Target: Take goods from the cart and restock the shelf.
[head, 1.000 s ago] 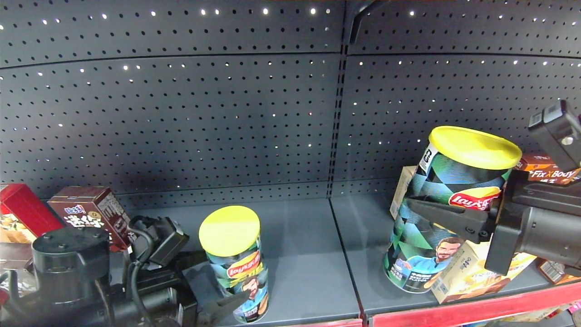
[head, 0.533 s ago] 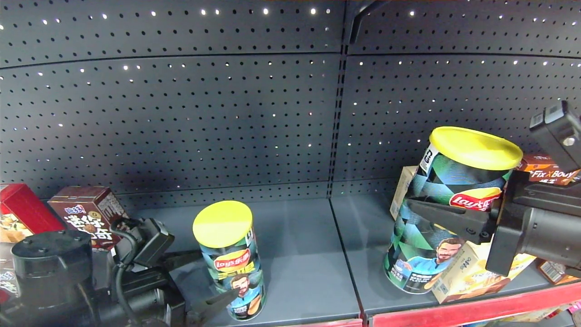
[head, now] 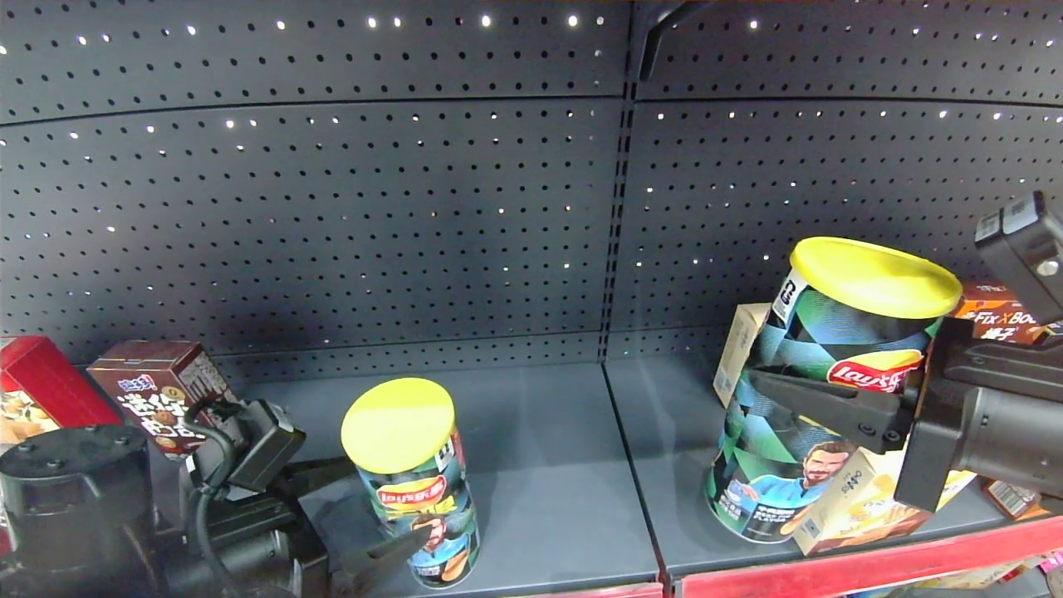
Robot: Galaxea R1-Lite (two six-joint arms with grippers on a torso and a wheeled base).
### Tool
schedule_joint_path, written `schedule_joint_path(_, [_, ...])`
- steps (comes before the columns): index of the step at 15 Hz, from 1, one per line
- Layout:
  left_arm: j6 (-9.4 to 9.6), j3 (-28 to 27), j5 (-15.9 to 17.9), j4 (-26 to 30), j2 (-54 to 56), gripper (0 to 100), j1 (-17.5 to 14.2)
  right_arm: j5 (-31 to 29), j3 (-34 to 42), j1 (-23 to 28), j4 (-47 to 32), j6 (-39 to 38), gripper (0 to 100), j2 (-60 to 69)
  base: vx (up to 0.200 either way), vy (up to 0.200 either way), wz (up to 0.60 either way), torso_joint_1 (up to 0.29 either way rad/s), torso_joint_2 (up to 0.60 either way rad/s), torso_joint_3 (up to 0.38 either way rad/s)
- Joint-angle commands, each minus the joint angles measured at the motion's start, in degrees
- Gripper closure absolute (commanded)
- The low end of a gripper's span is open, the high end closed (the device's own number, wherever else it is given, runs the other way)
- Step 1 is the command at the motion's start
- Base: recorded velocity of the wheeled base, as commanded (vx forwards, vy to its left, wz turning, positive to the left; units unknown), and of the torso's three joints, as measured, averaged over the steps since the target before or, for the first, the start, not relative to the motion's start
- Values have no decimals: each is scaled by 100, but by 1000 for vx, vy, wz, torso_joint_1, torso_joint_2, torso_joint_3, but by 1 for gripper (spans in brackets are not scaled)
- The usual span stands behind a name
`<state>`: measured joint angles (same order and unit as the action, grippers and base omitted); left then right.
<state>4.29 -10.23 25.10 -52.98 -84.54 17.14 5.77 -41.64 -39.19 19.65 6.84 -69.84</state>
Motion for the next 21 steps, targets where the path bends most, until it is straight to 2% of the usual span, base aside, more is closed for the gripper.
schedule_joint_path(1, [-7,153,12,7,245,0,35,3,-2,-1,4,2,100,14,0,0,0,0,0,0])
schedule_joint_path(4, [-16,452,4,60,676,0,44,3,7,-1,4,2,100,23,0,0,0,0,0,0])
schedule_joint_path(7, [-51,821,-14,60,1203,0,-132,3,7,-1,4,2,100,23,0,0,0,0,0,0])
schedule_joint_path(10, [-78,996,-23,95,1687,0,-536,3,7,-1,4,2,100,23,0,0,0,0,0,0])
schedule_joint_path(13, [-288,1005,-93,104,2328,0,-730,-5,33,-1,4,2,100,41,0,0,0,0,0,0])
schedule_joint_path(14, [-297,1005,-251,104,2557,0,-782,-5,42,-1,4,2,100,41,0,0,0,0,0,0])
schedule_joint_path(15, [-297,1014,-348,112,2715,0,-949,-5,60,-1,4,2,100,41,0,0,0,0,0,0])
schedule_joint_path(16, [-271,1014,-348,192,2970,0,-1310,-5,77,-1,4,2,100,41,0,0,0,0,0,0])
schedule_joint_path(17, [-201,1023,-269,552,3585,0,-1907,-5,86,-1,4,2,100,41,0,0,0,0,0,0])
schedule_joint_path(19, [-262,1023,-260,1607,4921,0,-1943,3,86,-1,4,2,100,5,0,0,0,0,0,0])
schedule_joint_path(21, [-262,1005,-322,3189,6529,0,-1943,-5,95,-1,4,2,100,5,0,0,0,0,0,0])
